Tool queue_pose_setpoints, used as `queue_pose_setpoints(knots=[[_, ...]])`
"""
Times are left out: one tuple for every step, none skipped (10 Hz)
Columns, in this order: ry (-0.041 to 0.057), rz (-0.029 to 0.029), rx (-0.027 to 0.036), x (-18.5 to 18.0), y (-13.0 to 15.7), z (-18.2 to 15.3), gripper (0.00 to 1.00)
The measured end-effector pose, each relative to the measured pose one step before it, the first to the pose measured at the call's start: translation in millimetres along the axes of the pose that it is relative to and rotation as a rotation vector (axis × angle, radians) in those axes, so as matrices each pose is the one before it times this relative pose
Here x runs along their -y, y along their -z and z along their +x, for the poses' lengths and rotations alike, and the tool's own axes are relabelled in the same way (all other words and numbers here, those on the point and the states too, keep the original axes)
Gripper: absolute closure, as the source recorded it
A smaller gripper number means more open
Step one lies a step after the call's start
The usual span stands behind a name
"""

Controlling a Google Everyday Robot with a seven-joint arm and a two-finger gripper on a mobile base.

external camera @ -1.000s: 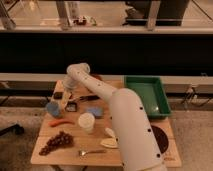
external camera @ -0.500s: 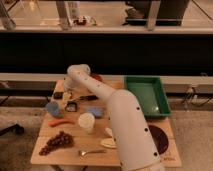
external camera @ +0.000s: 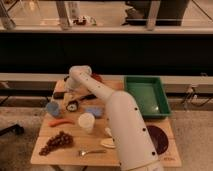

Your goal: Place eraser in plastic cup

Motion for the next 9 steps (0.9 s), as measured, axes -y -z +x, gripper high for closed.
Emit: queue_pose_setpoints(knots=[[-0.00581, -0.00692, 0.00161, -0.22, -2.46, 1.83, 0.20], [-0.00830, -0.00976, 0.00544, 0.22, -1.76, 0.68, 0.20], [-0.00511, -0.00683, 0.00574, 0.79, -1.13, -2.45, 0.20], [-0.00254, -0.00527, 0.00579, 0.35, -1.35, -4.52, 0.20], [0.00031, -0.00660, 0.00402, -0.03, -1.48, -5.76, 0.20], [-0.00292, -0.00745, 0.00193, -0.51, -2.16, -1.91, 0.20], [-0.00640, -0.00484, 0.00285, 0.04, -2.28, -0.13, 0.21], [-0.00927, -0.00527, 0.00027, -0.51, -1.76, 3.22, 0.25], [-0.00863, -0.00197, 0.00018, 0.18, -0.47, 2.99, 0.26]])
